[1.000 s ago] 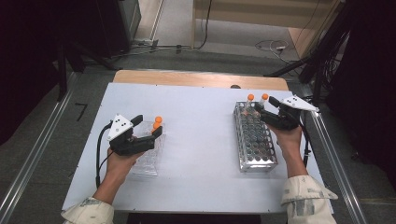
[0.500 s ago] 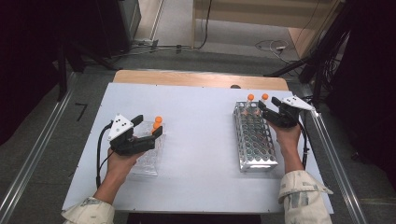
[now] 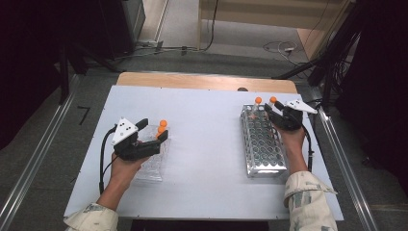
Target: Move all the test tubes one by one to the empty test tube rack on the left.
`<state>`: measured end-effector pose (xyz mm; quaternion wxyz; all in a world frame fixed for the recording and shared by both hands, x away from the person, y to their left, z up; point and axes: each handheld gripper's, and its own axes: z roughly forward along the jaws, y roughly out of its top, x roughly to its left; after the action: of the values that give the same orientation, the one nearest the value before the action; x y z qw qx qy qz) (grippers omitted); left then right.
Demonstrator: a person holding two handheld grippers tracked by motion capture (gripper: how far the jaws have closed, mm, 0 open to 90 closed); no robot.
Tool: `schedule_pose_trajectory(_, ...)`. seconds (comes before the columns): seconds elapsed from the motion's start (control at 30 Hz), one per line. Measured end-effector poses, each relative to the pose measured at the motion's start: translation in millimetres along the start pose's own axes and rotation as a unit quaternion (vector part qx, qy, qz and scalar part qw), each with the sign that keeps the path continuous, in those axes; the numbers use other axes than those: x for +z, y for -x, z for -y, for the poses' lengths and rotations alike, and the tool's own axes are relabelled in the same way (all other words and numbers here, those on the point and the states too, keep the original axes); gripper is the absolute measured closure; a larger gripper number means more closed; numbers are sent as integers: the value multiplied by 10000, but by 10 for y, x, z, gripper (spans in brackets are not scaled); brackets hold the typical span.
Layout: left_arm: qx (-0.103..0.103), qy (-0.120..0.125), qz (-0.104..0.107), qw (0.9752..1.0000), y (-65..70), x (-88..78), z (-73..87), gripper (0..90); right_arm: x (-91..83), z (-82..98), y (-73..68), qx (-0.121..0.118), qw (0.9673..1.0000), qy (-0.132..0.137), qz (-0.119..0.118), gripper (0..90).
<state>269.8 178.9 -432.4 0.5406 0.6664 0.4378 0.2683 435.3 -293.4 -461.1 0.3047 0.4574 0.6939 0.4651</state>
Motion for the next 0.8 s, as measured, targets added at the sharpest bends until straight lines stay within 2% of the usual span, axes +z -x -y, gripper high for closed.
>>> schedule_pose_trajectory(0.3, 2, -27, -1, 10000, 0, 5, 2, 173, 47, 38, 24, 16, 9999, 42, -102, 575)
schedule_pose_trajectory(0.5, -6, -33, 15, 10000, 9, 7, 3, 174, 56, 49, 29, 120, 9997, 70, -215, 624)
schedule_pose_trajectory(0.8, -3, -31, 18, 10000, 13, 4, 1, 174, 67, 50, 7, 144, 9997, 91, -196, 699)
